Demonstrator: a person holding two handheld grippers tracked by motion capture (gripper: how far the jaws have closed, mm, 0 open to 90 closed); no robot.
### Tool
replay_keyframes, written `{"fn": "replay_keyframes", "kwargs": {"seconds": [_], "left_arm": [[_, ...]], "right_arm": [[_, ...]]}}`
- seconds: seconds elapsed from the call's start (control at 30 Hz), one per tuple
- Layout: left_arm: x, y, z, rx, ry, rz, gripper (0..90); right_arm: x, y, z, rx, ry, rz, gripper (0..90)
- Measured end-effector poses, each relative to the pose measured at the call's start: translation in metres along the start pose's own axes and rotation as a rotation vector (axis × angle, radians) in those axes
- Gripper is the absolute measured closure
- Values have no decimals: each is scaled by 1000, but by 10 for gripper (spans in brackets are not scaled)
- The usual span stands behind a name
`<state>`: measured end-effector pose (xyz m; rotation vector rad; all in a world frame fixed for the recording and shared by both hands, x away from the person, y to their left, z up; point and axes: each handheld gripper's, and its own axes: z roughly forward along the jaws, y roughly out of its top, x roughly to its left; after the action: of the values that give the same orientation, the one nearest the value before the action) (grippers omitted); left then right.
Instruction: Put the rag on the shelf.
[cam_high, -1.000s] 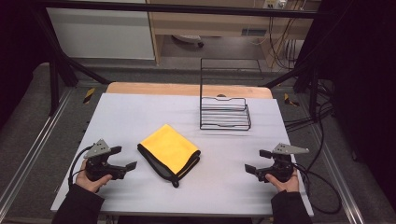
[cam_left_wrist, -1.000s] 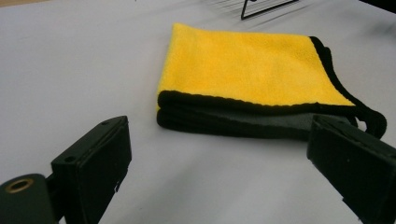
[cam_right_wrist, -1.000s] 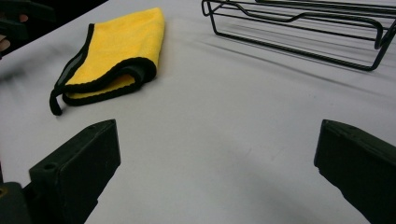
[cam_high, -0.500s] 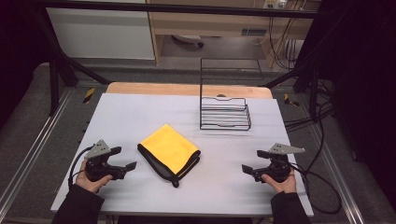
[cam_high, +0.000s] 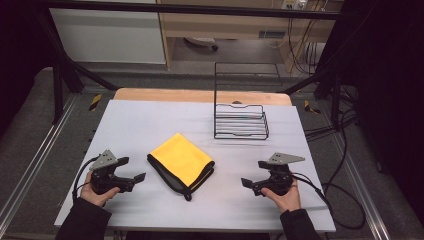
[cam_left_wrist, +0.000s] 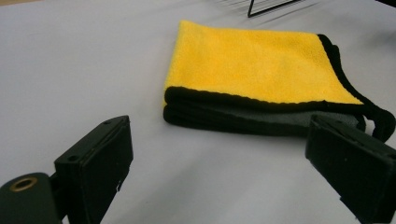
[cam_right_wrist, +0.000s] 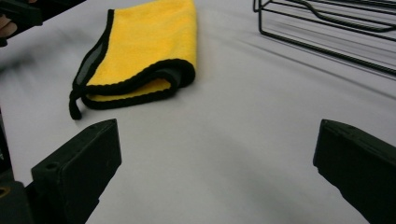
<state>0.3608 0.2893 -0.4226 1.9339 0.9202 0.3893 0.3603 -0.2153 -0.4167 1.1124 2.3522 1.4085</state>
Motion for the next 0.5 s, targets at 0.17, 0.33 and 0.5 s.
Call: {"fn": "replay_keyframes", "kwargs": {"seconds": [0.17,0.33,0.5], "left_arm": [[0,1,0,-1,7,0,74],[0,1,-1,-2,13,2,73],[0,1,0,-4,16,-1,73]], "right_arm": [[19,9,16,35,5,-36,36],[40,19,34,65,14,-85,85],[63,27,54,79,65,-123,191]]}}
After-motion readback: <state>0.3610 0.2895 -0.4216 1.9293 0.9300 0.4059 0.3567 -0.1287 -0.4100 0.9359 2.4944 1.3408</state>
